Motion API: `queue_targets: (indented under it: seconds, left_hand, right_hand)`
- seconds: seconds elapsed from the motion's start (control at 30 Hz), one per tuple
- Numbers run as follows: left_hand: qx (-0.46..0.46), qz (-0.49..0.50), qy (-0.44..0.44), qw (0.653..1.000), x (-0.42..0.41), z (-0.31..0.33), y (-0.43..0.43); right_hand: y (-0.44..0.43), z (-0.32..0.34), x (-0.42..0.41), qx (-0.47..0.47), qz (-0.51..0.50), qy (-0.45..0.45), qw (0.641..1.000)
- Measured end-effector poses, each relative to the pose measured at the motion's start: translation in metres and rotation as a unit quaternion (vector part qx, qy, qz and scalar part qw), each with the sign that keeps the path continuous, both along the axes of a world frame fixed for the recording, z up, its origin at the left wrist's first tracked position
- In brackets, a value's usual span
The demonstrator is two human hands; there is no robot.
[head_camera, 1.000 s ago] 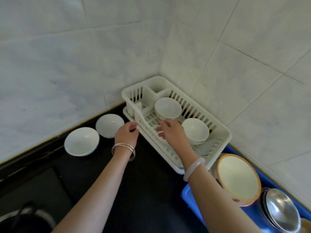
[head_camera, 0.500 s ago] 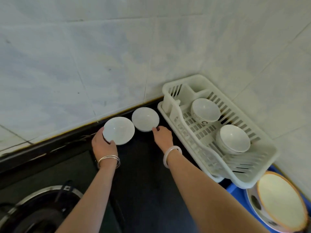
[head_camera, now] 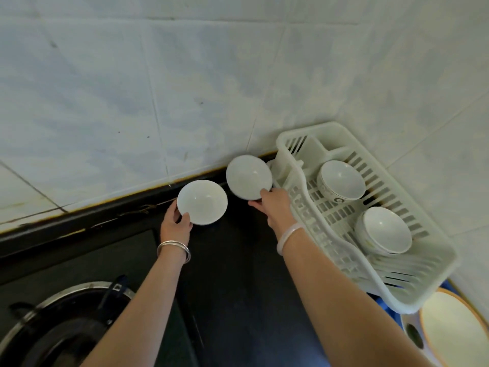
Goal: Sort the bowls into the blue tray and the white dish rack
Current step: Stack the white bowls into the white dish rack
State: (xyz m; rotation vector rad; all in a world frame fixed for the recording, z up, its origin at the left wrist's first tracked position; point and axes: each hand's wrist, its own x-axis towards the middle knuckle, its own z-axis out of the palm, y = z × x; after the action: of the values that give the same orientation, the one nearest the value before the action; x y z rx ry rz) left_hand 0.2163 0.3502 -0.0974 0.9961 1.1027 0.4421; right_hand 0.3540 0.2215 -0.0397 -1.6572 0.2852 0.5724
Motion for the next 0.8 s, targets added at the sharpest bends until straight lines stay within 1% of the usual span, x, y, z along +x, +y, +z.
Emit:
queue_targets:
  seconds: [0.07,0.17,0.3,0.4,0.47,0.67,0.8]
  left_hand:
    - [-0.019,0.001,-0.015,1.0,0.0,0.0,0.002]
    - [-0.042,-0.012,-0.026,0.999,-0.001,0.002,0.007]
    - [-0.074,-0.021,-0.033,0.996,-0.004,0.006,0.013]
    - [-0.075,-0.042,-0.021,0.996,-0.006,0.008,0.016]
    - [-0.082,-0.044,-0.011,0.996,-0.008,0.01,0.019]
    - [-0.115,-0.029,-0.026,0.993,-0.014,0.01,0.023]
    - [-0.109,-0.035,-0.015,0.993,-0.012,0.009,0.025]
  right_hand:
    - [0.003,0.013,-0.001,-0.013,0.041,-0.03,0.999]
    - [0.011,0.025,-0.005,-0.05,0.11,-0.043,0.992]
    - [0.027,0.021,-0.014,-0.117,0.17,-0.055,0.977]
    - [0.037,0.013,-0.021,-0.168,0.211,-0.074,0.96]
    - [0.041,0.009,-0.024,-0.183,0.222,-0.078,0.955]
    - [0.042,0.004,-0.031,-0.23,0.246,-0.087,0.938]
    - [0.043,0.001,-0.034,-0.245,0.261,-0.085,0.93]
